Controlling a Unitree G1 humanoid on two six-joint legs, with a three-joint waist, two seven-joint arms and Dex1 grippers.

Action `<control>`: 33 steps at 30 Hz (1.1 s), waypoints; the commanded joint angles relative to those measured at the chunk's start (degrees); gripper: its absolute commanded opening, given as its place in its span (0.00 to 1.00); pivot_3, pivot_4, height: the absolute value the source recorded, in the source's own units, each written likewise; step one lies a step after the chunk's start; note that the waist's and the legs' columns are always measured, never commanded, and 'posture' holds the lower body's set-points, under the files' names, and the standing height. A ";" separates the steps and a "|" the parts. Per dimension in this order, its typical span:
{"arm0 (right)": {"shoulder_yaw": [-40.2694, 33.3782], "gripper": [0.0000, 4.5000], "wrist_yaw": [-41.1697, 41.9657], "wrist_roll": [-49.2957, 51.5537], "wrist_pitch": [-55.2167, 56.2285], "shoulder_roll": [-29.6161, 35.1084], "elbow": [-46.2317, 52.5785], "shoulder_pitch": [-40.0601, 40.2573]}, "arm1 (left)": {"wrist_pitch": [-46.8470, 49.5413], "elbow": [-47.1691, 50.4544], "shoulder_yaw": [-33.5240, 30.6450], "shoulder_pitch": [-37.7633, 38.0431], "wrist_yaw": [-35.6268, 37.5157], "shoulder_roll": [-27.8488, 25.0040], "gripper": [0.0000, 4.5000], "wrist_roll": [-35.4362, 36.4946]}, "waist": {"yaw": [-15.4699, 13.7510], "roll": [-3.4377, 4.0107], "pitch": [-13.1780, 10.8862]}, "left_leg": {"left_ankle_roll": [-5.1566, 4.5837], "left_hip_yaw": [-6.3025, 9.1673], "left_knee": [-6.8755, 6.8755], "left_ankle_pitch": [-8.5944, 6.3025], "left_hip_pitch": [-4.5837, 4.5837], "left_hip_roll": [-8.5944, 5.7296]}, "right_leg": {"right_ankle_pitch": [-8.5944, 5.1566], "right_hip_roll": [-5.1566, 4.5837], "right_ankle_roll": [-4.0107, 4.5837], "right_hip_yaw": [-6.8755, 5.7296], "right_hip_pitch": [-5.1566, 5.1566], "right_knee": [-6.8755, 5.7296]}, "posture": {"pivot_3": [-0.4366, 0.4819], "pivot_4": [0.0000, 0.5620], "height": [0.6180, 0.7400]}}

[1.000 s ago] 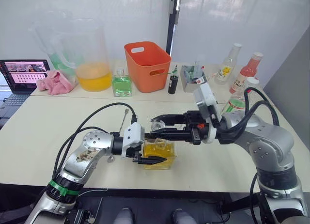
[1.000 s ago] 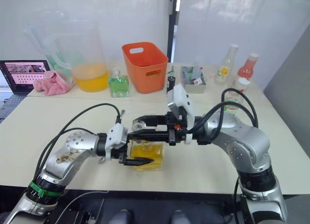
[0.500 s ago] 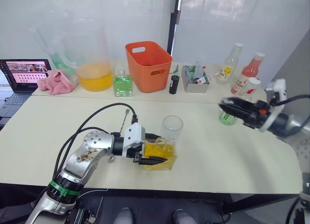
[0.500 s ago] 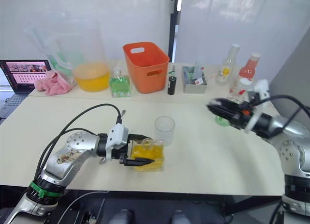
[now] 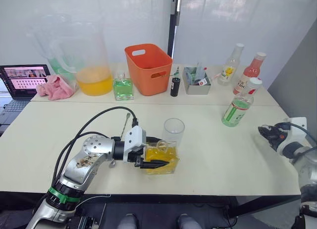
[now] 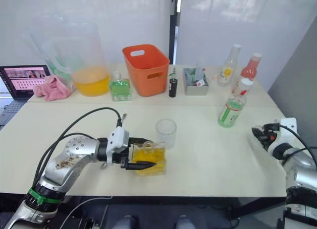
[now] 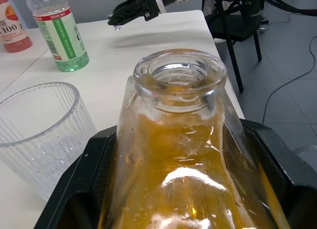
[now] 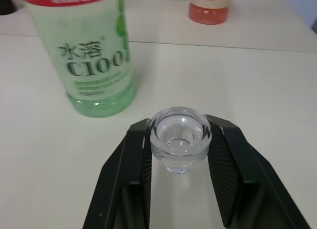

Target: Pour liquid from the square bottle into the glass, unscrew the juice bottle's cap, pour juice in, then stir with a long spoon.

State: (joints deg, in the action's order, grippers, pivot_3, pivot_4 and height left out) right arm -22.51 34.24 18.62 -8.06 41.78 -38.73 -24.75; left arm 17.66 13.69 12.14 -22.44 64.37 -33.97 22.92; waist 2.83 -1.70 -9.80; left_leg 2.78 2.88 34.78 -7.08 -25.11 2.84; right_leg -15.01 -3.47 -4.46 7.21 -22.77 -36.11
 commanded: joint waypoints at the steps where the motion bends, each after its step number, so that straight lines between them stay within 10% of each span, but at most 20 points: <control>1: -1.49 0.24 -2.02 -0.69 4.12 -0.06 -5.49 -2.10 | 2.10 -0.82 0.64 1.67 -1.36 -1.15 0.62 -2.04 | 0.09 0.00 0.00 | 0.00 0.00 -0.01 0.00 0.02 0.00 | 0.00 0.00 0.00 -0.01 0.04 0.02 | 0.48 0.27 1.00; 12: -2.16 0.24 -2.11 -0.16 6.30 -0.19 -12.89 -3.46 | 2.24 -1.00 -0.64 2.11 -3.34 -0.96 0.62 -2.70 | 0.98 -0.01 -0.01 | -0.03 0.03 -0.04 -0.03 0.47 -0.02 | -0.02 0.00 0.00 0.02 0.54 0.13 | 0.48 0.27 1.00; 21: -4.32 0.98 0.37 1.74 7.89 2.07 -9.96 -4.31 | 2.69 -0.88 -1.34 1.46 -3.32 0.36 0.62 -1.13 | 1.00 0.01 -0.02 | -0.03 0.03 -0.04 -0.02 0.46 -0.04 | -0.02 -0.01 0.00 0.04 0.54 0.13 | 0.48 0.27 1.00; 33: -4.60 1.00 12.72 12.22 -12.90 8.56 15.90 -1.24 | 5.11 1.26 -4.25 0.79 -5.15 3.12 0.62 3.30 | 0.63 0.06 -0.07 | -0.02 0.03 -0.03 -0.03 0.38 -0.05 | -0.03 -0.01 -0.01 0.06 0.47 0.13 | 0.48 0.27 1.00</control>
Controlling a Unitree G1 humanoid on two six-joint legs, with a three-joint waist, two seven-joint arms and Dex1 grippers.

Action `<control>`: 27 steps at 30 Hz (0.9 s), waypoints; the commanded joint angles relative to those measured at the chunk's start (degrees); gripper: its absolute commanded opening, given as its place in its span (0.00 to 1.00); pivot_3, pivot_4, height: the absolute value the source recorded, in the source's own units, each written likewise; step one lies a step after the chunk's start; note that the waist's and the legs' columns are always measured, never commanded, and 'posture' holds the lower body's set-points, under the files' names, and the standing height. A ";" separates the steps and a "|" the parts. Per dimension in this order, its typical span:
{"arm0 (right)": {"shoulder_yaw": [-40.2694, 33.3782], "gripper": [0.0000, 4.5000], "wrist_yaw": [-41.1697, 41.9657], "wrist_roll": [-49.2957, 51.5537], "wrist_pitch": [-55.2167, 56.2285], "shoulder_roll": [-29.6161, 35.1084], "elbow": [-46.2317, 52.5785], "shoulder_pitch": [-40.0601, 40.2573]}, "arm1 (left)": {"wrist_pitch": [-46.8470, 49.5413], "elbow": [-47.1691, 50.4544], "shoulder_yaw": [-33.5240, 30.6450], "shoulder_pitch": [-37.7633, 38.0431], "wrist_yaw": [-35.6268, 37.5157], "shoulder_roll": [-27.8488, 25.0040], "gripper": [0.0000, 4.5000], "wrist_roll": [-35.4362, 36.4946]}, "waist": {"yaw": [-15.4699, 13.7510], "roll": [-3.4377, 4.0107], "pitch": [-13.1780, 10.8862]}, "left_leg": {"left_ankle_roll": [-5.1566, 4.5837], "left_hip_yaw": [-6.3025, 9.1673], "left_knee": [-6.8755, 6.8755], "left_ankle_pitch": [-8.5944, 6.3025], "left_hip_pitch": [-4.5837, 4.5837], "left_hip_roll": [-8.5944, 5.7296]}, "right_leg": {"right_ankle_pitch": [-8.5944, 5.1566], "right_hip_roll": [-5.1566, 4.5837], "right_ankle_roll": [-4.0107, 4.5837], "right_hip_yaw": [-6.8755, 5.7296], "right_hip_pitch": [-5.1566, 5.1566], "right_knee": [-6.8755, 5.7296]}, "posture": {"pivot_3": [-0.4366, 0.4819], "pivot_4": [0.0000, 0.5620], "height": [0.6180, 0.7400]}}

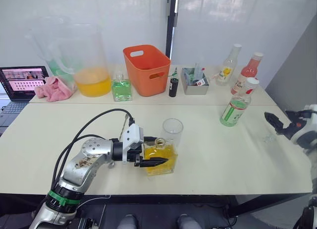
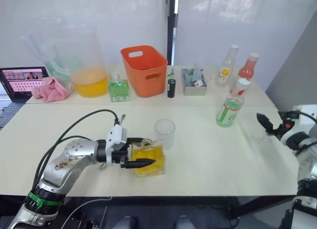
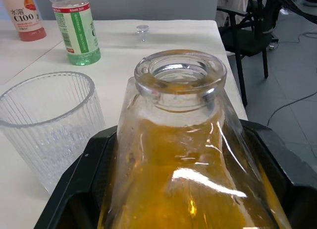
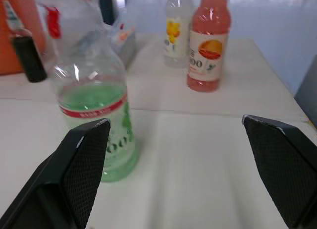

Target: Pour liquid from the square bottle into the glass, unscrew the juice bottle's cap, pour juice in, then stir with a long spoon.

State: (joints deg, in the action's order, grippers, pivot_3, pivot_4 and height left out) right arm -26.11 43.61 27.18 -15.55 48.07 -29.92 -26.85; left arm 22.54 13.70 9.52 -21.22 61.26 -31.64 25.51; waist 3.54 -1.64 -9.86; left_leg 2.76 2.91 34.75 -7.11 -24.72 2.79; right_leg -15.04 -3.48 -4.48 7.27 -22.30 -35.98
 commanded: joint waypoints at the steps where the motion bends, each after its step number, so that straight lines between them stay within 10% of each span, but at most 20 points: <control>1: -0.22 1.00 6.61 5.77 -8.94 3.43 11.40 2.61 | 0.99 1.77 -1.93 -0.56 -2.45 1.05 0.62 1.36 | -0.13 0.00 0.00 | 0.00 0.00 0.00 0.00 0.00 0.00 | 0.00 0.00 0.00 -0.01 -0.01 0.00 | 0.48 0.27 1.00; 14: 1.07 1.00 19.80 18.91 -26.49 6.19 40.40 19.20 | 9.78 10.32 -7.62 -0.07 -7.85 -1.30 0.62 7.09 | -0.25 0.05 -0.13 | -0.02 -0.03 0.00 0.00 -0.73 0.03 | 0.01 0.03 -0.03 0.01 -0.89 -0.19 | 0.48 0.27 1.00; 27: 5.30 1.00 26.86 22.17 -25.00 7.52 46.22 9.24 | 18.99 16.02 -20.13 2.22 -11.24 -12.22 0.62 12.48 | -0.67 -0.31 -0.78 | -0.01 0.02 -0.04 0.00 -0.85 0.04 | -0.01 0.03 -0.02 -0.07 -0.99 -0.13 | 0.48 0.27 1.00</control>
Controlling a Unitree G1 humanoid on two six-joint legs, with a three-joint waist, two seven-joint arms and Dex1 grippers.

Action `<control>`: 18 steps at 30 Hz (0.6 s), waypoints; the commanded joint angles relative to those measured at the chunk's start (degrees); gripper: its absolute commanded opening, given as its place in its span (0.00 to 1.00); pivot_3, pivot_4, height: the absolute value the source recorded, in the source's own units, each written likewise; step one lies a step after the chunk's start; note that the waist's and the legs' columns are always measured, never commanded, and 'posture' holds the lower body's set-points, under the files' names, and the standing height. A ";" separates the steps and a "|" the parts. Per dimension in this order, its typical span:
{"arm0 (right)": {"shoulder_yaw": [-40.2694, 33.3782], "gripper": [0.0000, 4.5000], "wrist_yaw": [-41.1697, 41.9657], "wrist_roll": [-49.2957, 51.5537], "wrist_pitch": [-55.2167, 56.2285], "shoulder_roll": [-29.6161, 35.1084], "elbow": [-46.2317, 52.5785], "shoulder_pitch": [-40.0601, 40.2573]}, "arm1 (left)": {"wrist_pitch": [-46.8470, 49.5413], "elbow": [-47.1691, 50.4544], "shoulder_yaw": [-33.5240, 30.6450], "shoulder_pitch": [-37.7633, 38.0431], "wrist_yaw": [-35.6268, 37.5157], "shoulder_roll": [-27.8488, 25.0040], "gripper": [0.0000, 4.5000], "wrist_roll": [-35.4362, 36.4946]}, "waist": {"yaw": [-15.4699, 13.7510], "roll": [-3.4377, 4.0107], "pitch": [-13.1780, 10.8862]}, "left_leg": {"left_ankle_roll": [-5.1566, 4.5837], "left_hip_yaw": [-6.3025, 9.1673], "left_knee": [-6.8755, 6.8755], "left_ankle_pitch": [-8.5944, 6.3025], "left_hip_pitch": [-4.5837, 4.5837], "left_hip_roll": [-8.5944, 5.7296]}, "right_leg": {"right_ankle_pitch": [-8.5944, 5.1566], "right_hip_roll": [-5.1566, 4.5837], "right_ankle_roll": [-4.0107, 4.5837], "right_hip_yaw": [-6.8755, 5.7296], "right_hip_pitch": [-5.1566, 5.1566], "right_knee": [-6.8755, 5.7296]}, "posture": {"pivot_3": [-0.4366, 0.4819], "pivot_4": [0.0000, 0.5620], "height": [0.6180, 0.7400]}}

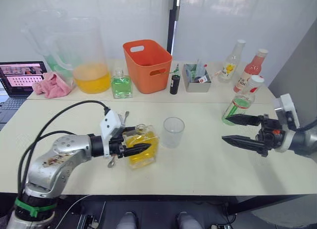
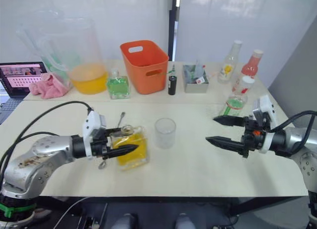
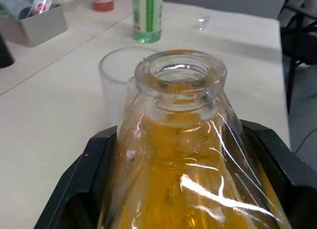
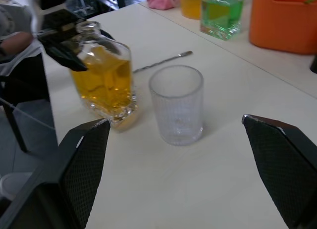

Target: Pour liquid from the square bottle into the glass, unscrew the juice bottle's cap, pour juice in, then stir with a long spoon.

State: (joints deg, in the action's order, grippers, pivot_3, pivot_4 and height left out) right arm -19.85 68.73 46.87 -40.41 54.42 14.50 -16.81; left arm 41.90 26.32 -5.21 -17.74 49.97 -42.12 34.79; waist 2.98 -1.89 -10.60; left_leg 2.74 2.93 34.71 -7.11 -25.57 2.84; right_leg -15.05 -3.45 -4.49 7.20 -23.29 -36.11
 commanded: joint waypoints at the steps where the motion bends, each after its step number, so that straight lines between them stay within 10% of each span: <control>1: -0.76 1.00 2.01 2.71 -0.15 1.28 2.07 -1.02 | -0.61 2.02 -6.39 -2.39 -0.72 -2.45 0.62 2.49 | -0.23 -0.07 -0.05 | 0.00 0.01 -0.01 0.00 -0.05 0.01 | 0.00 0.00 0.00 -0.02 -0.03 0.01 | 0.48 0.27 1.00; 18: 0.12 1.00 -4.05 2.49 -1.20 2.32 6.82 -3.16 | -7.25 -10.40 5.54 -27.41 -7.21 0.14 0.62 -13.05 | -1.31 -0.17 -0.11 | -0.01 0.10 0.02 0.00 -0.60 -0.02 | 0.26 0.01 -0.45 -0.11 -0.48 -0.04 | 0.48 0.27 1.00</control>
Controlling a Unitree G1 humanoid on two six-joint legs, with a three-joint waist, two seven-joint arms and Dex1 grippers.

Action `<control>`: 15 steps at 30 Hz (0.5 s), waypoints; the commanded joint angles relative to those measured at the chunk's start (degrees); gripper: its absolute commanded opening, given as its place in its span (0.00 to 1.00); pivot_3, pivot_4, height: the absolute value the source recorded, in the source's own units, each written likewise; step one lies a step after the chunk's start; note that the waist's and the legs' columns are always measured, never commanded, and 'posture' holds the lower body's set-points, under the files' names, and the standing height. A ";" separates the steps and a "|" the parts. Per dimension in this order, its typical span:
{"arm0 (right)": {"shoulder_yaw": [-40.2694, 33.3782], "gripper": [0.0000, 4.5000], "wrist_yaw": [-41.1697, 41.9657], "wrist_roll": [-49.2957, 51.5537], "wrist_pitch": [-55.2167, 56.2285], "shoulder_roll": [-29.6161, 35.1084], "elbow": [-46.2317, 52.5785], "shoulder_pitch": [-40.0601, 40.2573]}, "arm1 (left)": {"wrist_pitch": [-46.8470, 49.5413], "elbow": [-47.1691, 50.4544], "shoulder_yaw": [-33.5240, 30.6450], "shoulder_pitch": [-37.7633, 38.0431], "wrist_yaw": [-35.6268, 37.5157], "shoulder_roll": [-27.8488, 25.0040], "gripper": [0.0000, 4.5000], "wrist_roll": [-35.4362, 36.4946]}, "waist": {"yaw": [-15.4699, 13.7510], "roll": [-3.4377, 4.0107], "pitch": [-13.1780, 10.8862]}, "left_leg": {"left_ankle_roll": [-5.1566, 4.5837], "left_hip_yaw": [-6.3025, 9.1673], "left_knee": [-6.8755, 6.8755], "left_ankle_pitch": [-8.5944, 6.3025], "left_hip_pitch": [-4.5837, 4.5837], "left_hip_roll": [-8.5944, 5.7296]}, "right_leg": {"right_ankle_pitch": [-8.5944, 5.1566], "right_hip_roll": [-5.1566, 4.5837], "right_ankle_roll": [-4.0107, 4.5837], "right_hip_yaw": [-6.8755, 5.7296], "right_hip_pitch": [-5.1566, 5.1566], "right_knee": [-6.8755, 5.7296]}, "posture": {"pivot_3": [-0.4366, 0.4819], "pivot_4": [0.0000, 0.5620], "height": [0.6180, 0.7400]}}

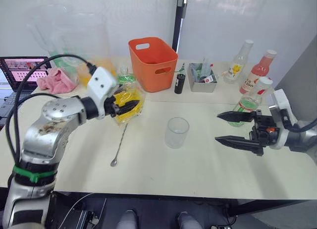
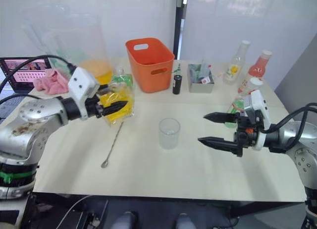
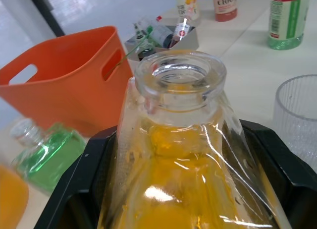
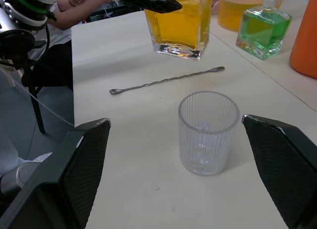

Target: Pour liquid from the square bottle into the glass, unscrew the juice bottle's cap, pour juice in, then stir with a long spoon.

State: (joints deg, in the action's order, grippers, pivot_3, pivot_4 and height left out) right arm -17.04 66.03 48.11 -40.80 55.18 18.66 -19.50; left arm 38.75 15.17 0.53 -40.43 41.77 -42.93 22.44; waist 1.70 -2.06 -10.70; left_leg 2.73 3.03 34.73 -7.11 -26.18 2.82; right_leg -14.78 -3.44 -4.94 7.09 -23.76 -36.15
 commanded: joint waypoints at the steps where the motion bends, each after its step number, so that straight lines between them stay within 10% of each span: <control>1: -3.20 1.00 -2.17 1.76 -1.27 1.63 3.24 -0.51 | -4.92 -0.25 0.67 -6.06 1.26 1.79 0.62 -1.16 | -0.08 0.00 0.00 | 0.00 -0.01 0.00 0.00 -0.12 0.00 | 0.01 0.00 -0.01 0.01 -0.15 -0.05 | 0.48 0.27 1.00; 15: -10.25 1.00 -7.65 3.59 -3.29 2.17 9.29 7.62 | -25.94 -15.68 13.49 -12.60 -0.69 9.65 0.62 -20.69 | -0.63 0.00 0.00 | -0.02 -0.02 0.11 0.02 -0.23 -0.03 | 0.22 0.02 0.30 0.05 -0.33 -0.30 | 0.48 0.27 1.00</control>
State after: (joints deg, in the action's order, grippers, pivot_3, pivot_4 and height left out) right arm -24.36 58.61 50.62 -44.11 56.59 26.06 -12.08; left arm 18.13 -1.29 15.96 -49.72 43.64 -33.63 4.15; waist 1.07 -2.06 -10.70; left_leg 2.71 3.01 34.87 -7.08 -26.40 2.79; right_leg -14.57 -3.42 -4.64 7.15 -24.08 -36.50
